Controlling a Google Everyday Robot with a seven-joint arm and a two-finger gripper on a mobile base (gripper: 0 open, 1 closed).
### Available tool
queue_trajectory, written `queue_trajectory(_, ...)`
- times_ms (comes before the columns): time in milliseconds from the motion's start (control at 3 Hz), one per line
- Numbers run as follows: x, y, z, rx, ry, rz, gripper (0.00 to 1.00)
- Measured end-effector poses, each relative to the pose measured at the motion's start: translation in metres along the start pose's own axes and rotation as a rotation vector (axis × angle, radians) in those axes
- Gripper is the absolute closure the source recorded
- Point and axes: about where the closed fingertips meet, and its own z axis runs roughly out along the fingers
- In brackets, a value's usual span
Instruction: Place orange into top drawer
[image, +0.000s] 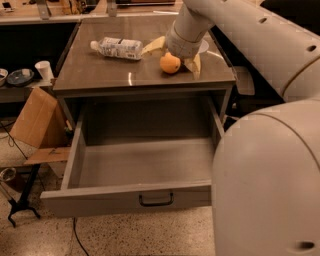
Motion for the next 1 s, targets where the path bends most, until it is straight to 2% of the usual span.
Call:
queue_trajectory(333,-0.013,0.008,0.009,0.010,-0.039,0.101,0.00)
queue_trajectory(667,-0.029,0.024,0.016,0.028,-0.088,0.161,0.00)
queue_trajectory(1000,-0.036,0.036,0.021,0.031,-0.105,0.176,0.00)
